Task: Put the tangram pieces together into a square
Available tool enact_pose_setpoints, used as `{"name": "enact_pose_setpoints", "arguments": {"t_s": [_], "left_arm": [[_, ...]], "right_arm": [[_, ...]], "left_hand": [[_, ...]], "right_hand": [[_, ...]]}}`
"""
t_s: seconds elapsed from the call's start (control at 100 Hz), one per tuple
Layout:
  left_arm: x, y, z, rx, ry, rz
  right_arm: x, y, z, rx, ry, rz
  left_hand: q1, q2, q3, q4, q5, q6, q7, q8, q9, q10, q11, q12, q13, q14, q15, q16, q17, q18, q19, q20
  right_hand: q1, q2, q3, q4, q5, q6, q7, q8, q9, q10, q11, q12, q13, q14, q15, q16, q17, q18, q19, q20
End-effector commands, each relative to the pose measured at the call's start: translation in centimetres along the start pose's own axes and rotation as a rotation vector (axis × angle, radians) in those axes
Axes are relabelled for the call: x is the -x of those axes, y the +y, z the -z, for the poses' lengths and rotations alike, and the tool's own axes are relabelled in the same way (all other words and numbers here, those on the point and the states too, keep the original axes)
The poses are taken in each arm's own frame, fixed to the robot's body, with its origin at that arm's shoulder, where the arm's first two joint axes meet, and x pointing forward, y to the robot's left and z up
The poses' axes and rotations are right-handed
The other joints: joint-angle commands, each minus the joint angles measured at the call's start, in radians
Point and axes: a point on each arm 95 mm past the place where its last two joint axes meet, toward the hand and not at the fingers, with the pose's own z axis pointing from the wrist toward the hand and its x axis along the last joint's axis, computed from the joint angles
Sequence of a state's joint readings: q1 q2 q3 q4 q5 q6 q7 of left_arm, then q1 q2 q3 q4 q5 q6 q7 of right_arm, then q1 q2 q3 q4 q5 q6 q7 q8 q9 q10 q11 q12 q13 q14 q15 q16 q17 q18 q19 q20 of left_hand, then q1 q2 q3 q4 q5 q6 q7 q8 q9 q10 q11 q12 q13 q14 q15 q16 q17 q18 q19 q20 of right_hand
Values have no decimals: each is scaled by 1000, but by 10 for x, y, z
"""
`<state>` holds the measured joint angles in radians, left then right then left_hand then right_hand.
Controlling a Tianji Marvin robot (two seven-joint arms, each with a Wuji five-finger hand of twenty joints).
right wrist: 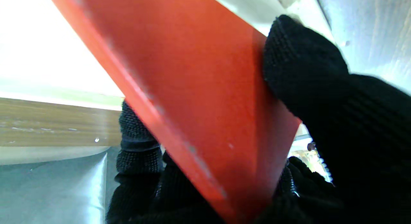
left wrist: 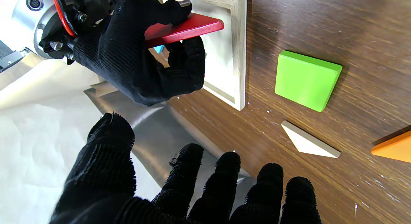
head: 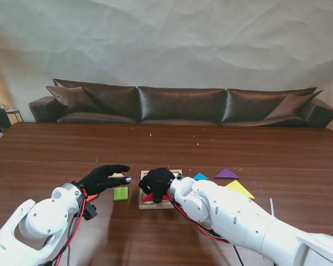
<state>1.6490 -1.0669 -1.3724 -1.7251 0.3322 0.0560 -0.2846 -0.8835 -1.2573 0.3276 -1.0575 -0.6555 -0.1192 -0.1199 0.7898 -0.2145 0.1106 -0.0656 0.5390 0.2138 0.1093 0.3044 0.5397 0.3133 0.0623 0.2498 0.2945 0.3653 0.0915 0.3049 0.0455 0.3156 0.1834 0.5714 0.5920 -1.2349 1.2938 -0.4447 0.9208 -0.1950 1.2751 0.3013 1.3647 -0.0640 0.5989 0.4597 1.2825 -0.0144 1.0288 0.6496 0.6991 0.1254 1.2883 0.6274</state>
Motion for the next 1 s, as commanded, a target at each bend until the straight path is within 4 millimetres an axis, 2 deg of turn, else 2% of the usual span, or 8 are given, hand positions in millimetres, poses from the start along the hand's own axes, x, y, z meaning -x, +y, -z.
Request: {"name": "enact_pose_setpoints", "arguments": {"t_s": [0.0, 0.23, 0.66, 0.99], "left_arm": [[-1, 2, 0, 22, 0, 4], [0, 3, 0, 25, -3, 0], [1, 3, -1, 30, -6, -10], [2, 3, -1, 32, -9, -11]], "right_arm": [[0, -2, -2, -25, -4, -1], [1, -3, -2, -43, -8, -2], [1, 0, 1, -61, -11, 0], [-1, 0, 2, -77, -2, -5]], "left_hand": [[12, 34, -21, 35, 3, 1, -7, -8, 10, 6, -4, 7, -18, -12, -16, -4, -23, -34, -17, 8], [14, 34, -23, 35, 0, 1, -8, -8, 9, 6, -4, 7, -19, -13, -16, -4, -23, -34, -17, 8], [13, 35, -26, 36, 1, 1, -8, -8, 9, 5, -5, 7, -19, -14, -16, -3, -24, -34, -18, 8], [13, 35, -27, 36, 2, 1, -7, -8, 10, 6, -4, 7, -19, -13, -16, -3, -24, -34, -18, 8]], "right_hand": [[71, 42, 64, 61, -8, -42, 30, 30, 31, 42, -5, 17, 27, -61, 8, -6, 229, -1, -1, 31], [64, 41, 64, 58, -18, -19, 6, 38, 18, 50, -12, 21, 26, -53, -7, -12, 214, 9, -8, 32], [31, 16, 60, 41, -56, 58, -127, 44, -44, 66, -39, 46, 24, -41, -68, -26, 175, 25, -27, 35], [14, 11, 64, 37, -56, 78, -189, 56, -66, 67, -44, 48, 24, -33, -93, -25, 158, 31, -33, 38]]}}
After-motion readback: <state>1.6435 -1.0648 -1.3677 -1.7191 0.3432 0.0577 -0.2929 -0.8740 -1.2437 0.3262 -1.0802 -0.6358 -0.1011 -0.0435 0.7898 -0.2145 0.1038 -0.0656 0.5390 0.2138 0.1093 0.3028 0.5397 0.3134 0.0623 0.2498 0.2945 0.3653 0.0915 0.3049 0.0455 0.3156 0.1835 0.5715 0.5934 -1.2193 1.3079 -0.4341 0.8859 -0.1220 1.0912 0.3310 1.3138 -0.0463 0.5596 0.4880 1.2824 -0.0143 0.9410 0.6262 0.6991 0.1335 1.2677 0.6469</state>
